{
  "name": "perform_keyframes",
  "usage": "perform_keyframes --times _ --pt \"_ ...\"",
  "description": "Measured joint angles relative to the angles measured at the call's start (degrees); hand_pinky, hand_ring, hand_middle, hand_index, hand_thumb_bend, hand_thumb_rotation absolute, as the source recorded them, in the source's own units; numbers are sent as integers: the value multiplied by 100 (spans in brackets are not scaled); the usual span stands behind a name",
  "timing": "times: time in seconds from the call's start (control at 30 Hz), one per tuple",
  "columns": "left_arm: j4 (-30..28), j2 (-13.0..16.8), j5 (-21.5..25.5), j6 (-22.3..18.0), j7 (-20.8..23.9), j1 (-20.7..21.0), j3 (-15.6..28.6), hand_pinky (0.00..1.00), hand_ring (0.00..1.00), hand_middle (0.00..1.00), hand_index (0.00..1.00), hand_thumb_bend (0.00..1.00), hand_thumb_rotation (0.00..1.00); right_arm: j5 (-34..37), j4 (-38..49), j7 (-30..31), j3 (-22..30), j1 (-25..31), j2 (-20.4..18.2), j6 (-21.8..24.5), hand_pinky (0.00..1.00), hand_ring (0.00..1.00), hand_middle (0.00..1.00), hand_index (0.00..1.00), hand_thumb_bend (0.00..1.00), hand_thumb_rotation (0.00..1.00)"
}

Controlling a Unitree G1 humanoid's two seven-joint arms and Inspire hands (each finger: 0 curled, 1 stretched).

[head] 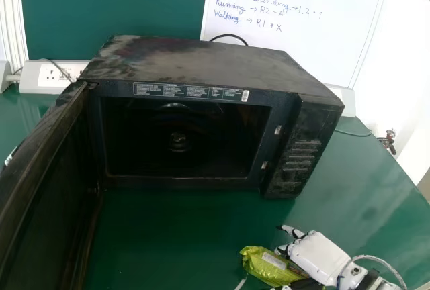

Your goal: Put biscuit inside oven

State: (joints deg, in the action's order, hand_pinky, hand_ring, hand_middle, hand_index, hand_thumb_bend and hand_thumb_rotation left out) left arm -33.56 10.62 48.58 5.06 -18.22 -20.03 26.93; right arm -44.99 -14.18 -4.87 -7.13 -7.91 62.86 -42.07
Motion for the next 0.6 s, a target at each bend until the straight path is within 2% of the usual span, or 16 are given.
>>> perform_keyframes --times 0.03,0.07,0.1,0.13,0.3,0.6 --pt "0 0 1 0 -5 0 0 100 100 98 100 88 87 2 17 -9 1 14 0 10 29 38 47 54 79 3" --pt "0 0 1 0 -7 0 0 100 100 99 100 88 87 8 29 -33 3 30 0 19 28 37 44 53 66 2" --pt "0 1 1 0 -10 -1 0 100 100 99 100 88 86 16 34 -79 5 48 -1 21 27 36 42 52 58 1" --pt "0 1 3 0 -11 -2 0 100 100 99 100 88 86 25 34 -114 6 62 -2 20 27 36 42 52 56 0" --pt "-4 1 3 0 1 -10 1 100 100 98 100 88 86 29 -13 -278 -10 95 -6 -18 28 35 41 51 53 0" --pt "-4 2 11 0 0 -12 1 100 100 98 100 88 85 120 35 -175 -11 109 -6 39 25 32 40 50 53 0"
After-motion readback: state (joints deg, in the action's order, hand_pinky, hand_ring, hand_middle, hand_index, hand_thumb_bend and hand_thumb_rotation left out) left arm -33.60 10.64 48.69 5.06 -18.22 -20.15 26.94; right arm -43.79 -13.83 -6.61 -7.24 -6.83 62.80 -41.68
